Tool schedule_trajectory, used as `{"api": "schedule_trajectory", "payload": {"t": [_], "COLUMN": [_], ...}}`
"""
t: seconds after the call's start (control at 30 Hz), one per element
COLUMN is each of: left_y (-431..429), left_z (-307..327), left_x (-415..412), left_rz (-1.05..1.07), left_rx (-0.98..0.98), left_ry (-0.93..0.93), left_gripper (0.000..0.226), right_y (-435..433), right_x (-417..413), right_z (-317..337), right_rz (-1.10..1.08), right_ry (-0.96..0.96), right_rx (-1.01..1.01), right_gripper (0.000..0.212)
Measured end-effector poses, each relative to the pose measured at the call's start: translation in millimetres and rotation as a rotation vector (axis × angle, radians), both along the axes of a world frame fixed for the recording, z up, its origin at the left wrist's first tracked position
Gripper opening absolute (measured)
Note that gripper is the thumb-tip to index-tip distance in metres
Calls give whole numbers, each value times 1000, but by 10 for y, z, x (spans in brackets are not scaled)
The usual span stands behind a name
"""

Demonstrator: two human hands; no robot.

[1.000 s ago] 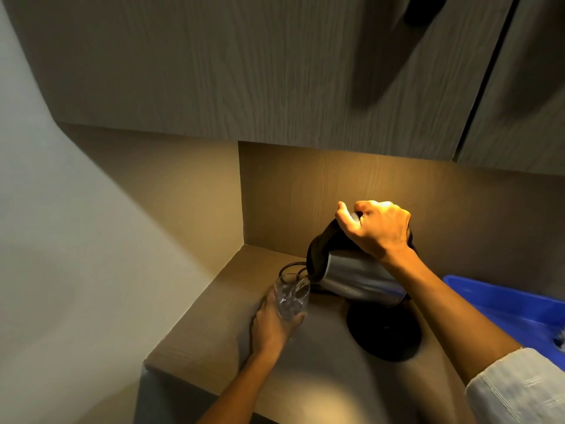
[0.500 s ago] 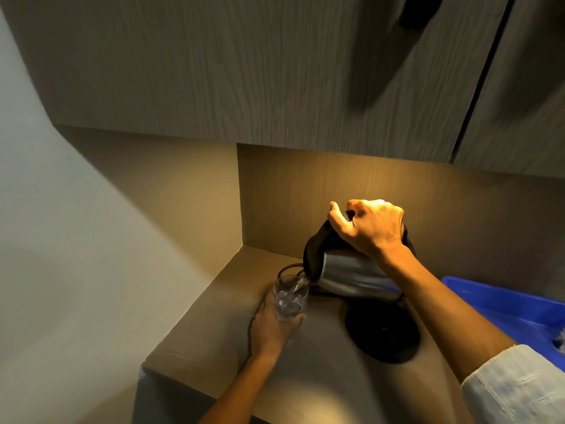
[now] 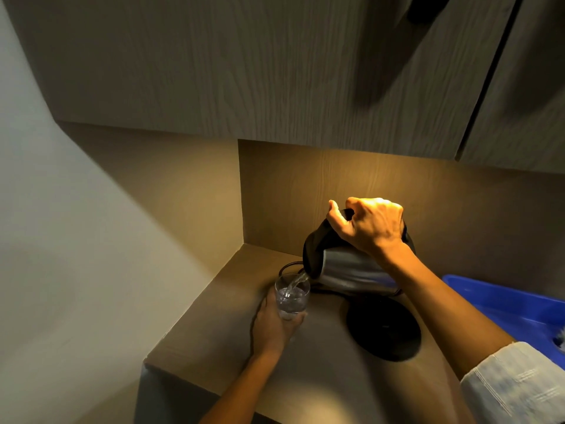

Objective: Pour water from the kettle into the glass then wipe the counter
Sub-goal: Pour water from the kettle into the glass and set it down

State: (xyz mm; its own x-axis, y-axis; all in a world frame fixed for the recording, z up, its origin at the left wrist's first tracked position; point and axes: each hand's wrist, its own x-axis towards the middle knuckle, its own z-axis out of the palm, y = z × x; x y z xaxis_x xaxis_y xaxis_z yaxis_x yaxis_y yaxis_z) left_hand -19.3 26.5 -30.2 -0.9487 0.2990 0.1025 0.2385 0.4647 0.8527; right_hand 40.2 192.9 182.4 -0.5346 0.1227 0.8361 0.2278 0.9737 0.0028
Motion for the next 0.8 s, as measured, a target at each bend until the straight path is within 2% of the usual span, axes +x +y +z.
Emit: {"api": "schedule_trajectory", "payload": {"t": [0.13,0.3,0.47,0.6,0.73,0.8], "left_y": [-3,4,11,29,63,74], "left_z": [3,-5,-16,-14,-26,-37], "left_x": [-13,-13,-40,-67,-42,-40], "left_rz": [-7,14,5,-9,-1,-5], "left_rx": [-5,-18,-60,-71,-37,-26], "left_ry": [-1,-5,-10,-37,-68,-81], "left_gripper": [86,95,102,104,106,109], "right_y": [75,257,485,618,754,845], "right_x": [-25,0,112,195,302,389], "right_z": [-66,-194,-366,-562,-753,-864], "right_rz": [3,-63,-119,-107,-49,-87], "right_ry": [27,89,111,198,330,390], "right_rx": [-15,-226,-501,-735,-956,-1086], "right_gripper": [55,62,63,66,60,58]}}
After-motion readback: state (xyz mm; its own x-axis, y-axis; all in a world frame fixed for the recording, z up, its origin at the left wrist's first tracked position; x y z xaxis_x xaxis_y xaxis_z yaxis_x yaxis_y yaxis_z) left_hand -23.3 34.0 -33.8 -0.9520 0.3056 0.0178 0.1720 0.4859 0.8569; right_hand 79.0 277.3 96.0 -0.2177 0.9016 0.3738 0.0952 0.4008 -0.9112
